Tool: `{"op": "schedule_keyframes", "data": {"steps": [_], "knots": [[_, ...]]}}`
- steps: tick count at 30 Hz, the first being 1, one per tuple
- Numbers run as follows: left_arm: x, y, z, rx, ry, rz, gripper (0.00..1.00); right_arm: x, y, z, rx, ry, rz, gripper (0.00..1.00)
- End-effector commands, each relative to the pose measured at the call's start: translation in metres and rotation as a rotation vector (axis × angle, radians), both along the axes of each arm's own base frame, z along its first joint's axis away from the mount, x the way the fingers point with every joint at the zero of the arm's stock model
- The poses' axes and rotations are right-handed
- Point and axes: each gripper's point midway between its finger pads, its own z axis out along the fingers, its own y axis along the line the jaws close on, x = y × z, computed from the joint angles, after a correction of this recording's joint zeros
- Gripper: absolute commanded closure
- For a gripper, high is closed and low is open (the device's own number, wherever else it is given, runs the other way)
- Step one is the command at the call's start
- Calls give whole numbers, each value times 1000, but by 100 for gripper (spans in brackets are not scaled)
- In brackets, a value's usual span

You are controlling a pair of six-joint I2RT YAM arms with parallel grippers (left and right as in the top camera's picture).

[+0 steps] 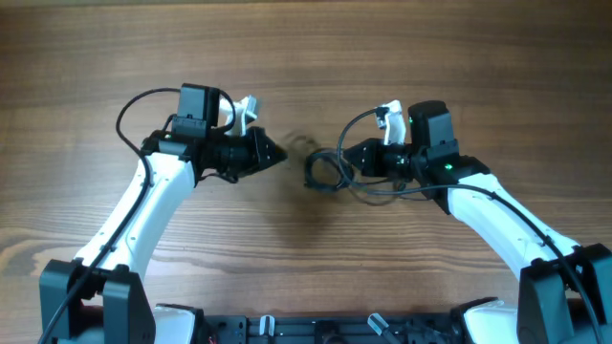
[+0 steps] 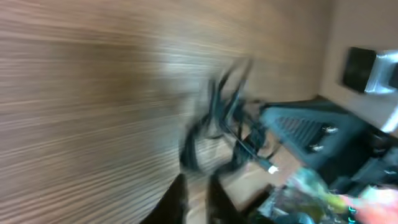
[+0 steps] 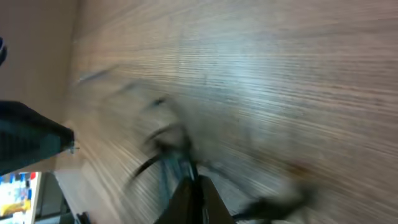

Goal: Untangle cables

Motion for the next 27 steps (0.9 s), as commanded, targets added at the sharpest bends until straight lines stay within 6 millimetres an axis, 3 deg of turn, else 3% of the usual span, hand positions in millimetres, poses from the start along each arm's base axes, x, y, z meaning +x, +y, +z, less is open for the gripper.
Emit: {"op": "schedule_keyframes", "data": {"steps": [1,2,7,10,12,17,27], "knots": [[3,8,-2,79,-39,14,22,-8,11,10,61,-51,123,96],[5,5,-1,79,-55,6,11,-13,16,15,89,-66,169,96],[17,-5,-7,72,-96,-14,4,-35,34,40,236,-118,349,95],[21,-11,-15,48,-85,-32,2,-37,35,43,254,-118,361,96],[18,-25,-5,-46,-121,-113,7,-37,35,43,254,-120,361,96],[9,-60,40,-301,-285,-317,18,-37,35,43,253,-120,361,96],[16,-84,25,-138,-380,-328,23,-47,40,52,310,-133,428,96]]}}
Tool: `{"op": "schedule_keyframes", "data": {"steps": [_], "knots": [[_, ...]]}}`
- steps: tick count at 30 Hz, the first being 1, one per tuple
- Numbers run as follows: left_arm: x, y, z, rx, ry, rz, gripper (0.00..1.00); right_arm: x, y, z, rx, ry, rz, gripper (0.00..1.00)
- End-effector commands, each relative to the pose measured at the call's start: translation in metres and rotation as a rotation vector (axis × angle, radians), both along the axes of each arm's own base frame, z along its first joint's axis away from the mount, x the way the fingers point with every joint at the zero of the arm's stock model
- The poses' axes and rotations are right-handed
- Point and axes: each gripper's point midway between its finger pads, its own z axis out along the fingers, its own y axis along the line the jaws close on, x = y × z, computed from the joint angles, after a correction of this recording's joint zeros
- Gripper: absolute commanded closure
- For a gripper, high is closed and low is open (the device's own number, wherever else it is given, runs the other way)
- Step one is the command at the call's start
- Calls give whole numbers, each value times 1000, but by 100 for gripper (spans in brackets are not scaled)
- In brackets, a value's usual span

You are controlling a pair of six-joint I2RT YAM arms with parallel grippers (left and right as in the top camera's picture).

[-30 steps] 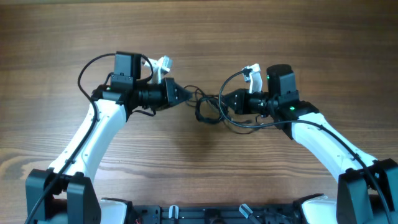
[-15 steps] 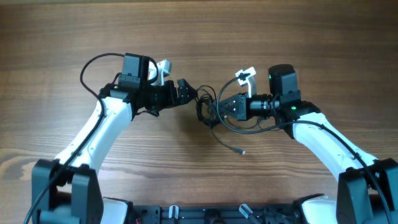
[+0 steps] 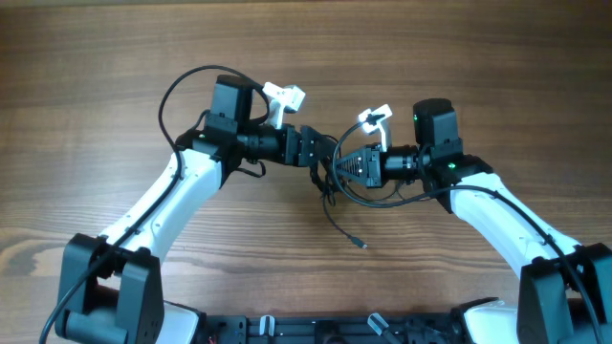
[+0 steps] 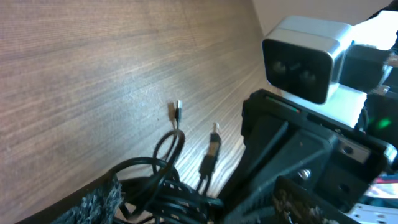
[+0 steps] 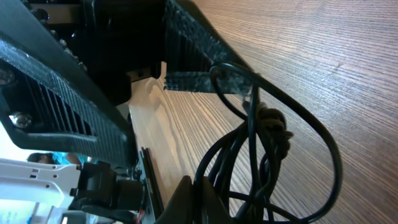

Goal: Untangle cables

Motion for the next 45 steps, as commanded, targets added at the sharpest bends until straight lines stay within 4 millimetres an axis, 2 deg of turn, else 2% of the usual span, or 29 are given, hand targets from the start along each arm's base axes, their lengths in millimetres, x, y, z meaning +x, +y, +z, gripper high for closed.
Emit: {"op": "schedule_keyframes", "data": {"steps": [1,2,3,4,5,6,7,8,12,13,14,16,18,19,22,25,26,28,30,33,34,37,40,43,45], "knots": [[8,-2,-8,68,-58,25,23,-7,5,7,45,-17,58,96],[10,0,-12,92,-60,41,29,-8,5,7,45,-16,59,96],[12,4,-17,125,-55,64,49,-9,4,6,43,-6,58,96],[12,6,-20,142,-49,75,58,-9,4,5,41,2,58,96],[12,8,-22,155,-44,82,59,-10,4,5,39,8,58,95],[14,12,-28,189,-37,104,43,-12,4,3,36,21,58,96],[15,17,-32,218,-31,122,14,-13,3,2,34,32,58,96],[14,18,-34,229,-25,128,11,-14,3,1,30,46,58,96],[14,18,-35,229,-24,127,11,-22,4,5,61,44,99,96],[13,18,-35,229,-21,125,15,-21,4,5,61,43,99,96],[11,18,-35,225,-11,118,24,-22,4,5,61,44,99,96],[5,15,-35,212,12,99,33,-22,4,5,61,44,99,96],[0,13,-34,191,29,79,57,-21,4,5,61,43,98,96],[-4,9,-30,163,40,56,63,-21,4,5,61,44,98,96],[-14,5,-28,132,82,21,70,-17,3,0,32,40,71,96],[-28,10,-37,163,163,16,71,-8,-1,-8,-21,48,13,96],[-34,12,-40,175,194,14,74,-6,-2,-10,-33,47,1,96],[-37,14,-42,182,214,13,89,-6,-2,-10,-34,46,0,96],[-37,14,-42,182,214,13,96,-4,-3,-12,-46,44,-11,96],[-37,14,-42,183,213,14,96,-3,-4,-15,-60,48,-22,96],[-36,14,-41,182,209,16,96,-3,-5,-17,-72,53,-31,96],[-19,26,-38,160,210,85,96,-4,-21,-46,-216,134,-116,96],[11,54,-32,105,272,258,96,-9,-41,-71,-362,205,-188,96],[32,74,-26,41,346,403,96,-14,-54,-85,-456,245,-227,96],[38,73,-22,7,392,452,96,-15,-55,-85,-458,264,-237,96]]}}
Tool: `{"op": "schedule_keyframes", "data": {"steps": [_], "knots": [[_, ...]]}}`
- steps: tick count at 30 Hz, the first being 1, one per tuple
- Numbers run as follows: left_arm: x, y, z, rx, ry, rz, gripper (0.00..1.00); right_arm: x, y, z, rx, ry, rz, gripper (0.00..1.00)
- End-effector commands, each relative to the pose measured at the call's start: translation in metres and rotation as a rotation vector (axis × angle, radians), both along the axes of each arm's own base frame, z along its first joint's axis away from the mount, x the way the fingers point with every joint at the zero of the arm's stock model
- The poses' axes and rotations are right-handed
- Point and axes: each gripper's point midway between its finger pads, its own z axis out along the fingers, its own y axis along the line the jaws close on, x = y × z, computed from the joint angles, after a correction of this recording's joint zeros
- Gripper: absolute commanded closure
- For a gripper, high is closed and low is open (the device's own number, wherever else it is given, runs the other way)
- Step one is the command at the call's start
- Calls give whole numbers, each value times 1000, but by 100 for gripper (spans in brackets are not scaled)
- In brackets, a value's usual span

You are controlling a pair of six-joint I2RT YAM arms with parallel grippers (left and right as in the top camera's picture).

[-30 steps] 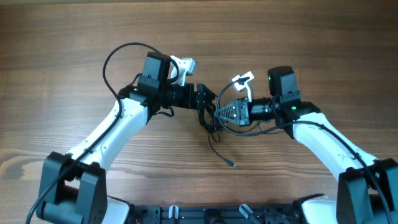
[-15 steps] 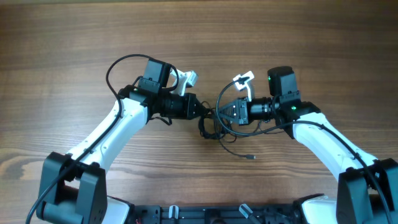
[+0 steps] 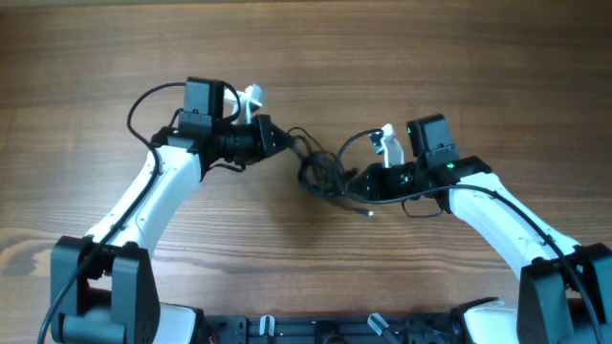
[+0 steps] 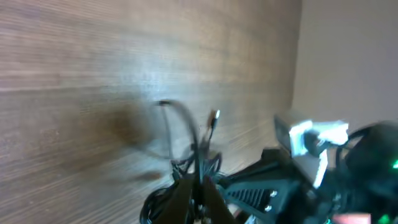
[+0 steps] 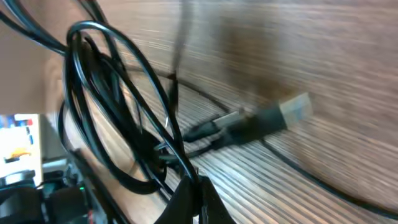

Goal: Untangle cables

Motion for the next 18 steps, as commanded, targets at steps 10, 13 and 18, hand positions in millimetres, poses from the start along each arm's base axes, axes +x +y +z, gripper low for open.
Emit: {"op": "schedule_keyframes", "data": {"steps": [10,13,18], "knots": [[13,16,-5,-50,216,240,96,-12,-26,-25,-158,160,-153,96],[2,31,-26,60,294,309,89,-13,-26,-25,-155,162,-147,96],[-1,0,-15,75,86,85,23,-27,2,-2,26,93,65,96]]}}
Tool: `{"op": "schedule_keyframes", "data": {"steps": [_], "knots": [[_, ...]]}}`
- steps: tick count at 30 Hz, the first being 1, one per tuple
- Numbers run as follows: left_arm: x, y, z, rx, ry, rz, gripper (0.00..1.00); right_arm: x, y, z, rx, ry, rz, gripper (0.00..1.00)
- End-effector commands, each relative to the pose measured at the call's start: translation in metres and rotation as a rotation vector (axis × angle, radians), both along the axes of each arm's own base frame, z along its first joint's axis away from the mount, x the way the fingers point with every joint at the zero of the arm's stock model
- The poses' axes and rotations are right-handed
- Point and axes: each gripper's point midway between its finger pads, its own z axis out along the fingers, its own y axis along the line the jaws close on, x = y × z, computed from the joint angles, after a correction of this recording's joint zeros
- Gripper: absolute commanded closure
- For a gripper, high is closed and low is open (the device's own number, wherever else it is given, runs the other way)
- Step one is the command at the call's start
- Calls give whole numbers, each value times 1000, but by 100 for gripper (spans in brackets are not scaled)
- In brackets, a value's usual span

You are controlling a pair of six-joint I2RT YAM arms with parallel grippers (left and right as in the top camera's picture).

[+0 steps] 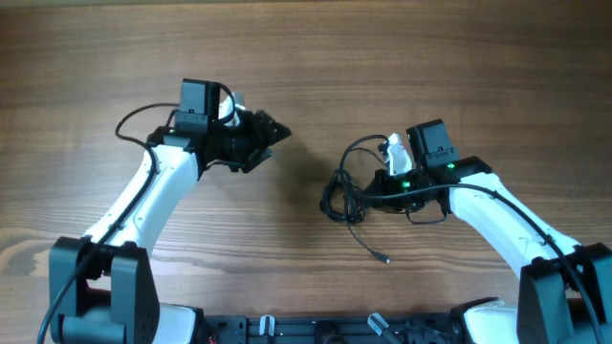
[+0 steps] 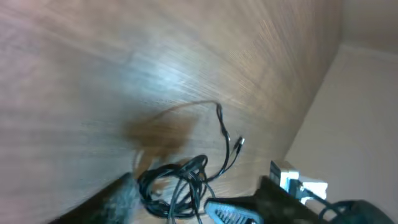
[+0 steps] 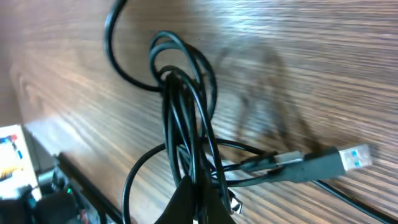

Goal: Untangle cables

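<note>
A knotted bundle of black cables (image 1: 337,198) lies right of the table's middle, with one loose tail ending in a small plug (image 1: 384,258) toward the front. My right gripper (image 1: 369,200) is shut on the bundle's strands; its wrist view shows the closed fingers (image 3: 196,200) pinching several black loops (image 3: 180,106), with a USB plug (image 3: 348,158) lying to the right. My left gripper (image 1: 276,132) stands open and empty, well left of the bundle. Its blurred wrist view shows the bundle (image 2: 177,183) ahead between its spread fingers (image 2: 124,190).
The wood-grain table (image 1: 306,57) carries nothing but the cables. The right arm's own black cable loops (image 1: 359,143) rise just behind the bundle. The table's far edge meets a pale wall (image 2: 367,112) in the left wrist view.
My left gripper has opened and let go of the strand it held. The bundle now hangs from the right gripper alone, a little further right and nearer the front, its tail trailing forward.
At first the arms were apart, the right gripper holding the bundle and the left empty. Then the left gripper was open around the bundle beside the right one. Then it was shut on a strand, stretched leftward. Now it has let go.
</note>
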Motion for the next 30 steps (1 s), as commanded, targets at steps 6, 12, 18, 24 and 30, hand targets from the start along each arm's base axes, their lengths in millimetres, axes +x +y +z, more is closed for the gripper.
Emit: {"op": "schedule_keyframes", "data": {"steps": [6,12,18,24,30], "knots": [[-14,-56,-4,66,-286,-382,20,-20,33,35,282,-70,228,96],[-17,-71,-31,68,-249,-425,18,-21,33,35,281,-65,227,96],[-34,-89,-50,56,-196,-488,35,-21,32,35,281,-66,226,96],[-52,-103,-60,58,-163,-543,49,-21,32,35,280,-64,224,96],[-56,-104,-66,65,-139,-550,96,-21,32,35,280,-65,225,95]]}}
